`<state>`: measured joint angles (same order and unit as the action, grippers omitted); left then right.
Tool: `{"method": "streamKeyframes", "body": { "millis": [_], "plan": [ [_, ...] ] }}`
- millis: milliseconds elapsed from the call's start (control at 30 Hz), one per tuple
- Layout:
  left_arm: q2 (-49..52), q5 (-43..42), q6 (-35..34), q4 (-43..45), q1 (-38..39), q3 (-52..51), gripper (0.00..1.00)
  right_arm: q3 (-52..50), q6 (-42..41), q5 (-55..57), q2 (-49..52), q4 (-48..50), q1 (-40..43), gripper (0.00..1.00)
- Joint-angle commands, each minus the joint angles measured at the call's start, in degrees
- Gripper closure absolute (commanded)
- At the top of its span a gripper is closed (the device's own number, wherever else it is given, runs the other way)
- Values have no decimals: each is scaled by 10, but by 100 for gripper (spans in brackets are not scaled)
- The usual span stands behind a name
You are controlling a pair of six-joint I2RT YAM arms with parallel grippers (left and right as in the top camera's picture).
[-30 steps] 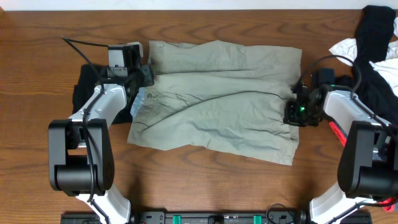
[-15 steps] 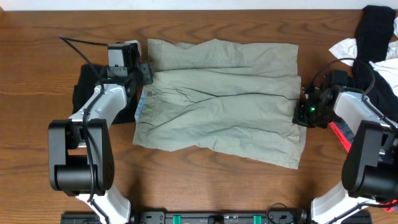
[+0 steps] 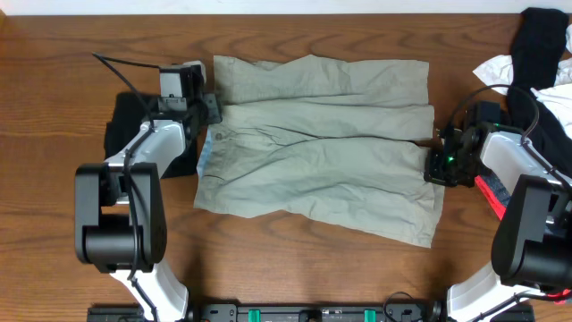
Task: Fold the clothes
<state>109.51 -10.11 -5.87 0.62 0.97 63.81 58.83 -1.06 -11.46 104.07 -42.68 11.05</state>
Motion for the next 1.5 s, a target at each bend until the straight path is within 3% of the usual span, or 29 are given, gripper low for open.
{"method": "streamKeyframes", "body": {
  "millis": [0,267,300,400,467,533,700,800,1000,1067,1133,1167,1467],
  "plan": [
    [14,16,9,4,-3,3,94,-7,-8,85,5,-9,12,99],
    [14,16,9,30,-3,3,90,-7,-15,84,5,-8,12,98],
    [12,16,9,33,-3,3,87,-7,-15,84,5,-8,12,98],
    [5,16,9,34,-3,3,62,-7,-15,84,5,-8,12,98],
    [-1,17,10,33,-3,3,51,-7,-15,84,5,-7,12,98],
    [-16,16,10,31,-3,3,47,-7,-15,84,5,-7,12,98],
    [-96,10,9,-33,8,3,46,-7,-15,84,5,-5,12,98],
    [-131,-41,9,-79,22,3,46,-7,-15,80,5,-3,12,98],
    [-125,-79,9,-194,48,3,47,-7,-14,56,5,-5,11,97],
    [-124,-78,9,-254,49,3,47,-7,-14,50,5,-12,11,92],
    [-126,-78,9,-311,48,3,42,-7,-15,42,5,-14,12,68],
    [-127,-78,9,-333,47,3,41,-6,-15,31,4,-12,12,64],
    [-207,-26,10,-384,46,3,37,54,-14,-3,-78,-54,14,51]
  ]
}}
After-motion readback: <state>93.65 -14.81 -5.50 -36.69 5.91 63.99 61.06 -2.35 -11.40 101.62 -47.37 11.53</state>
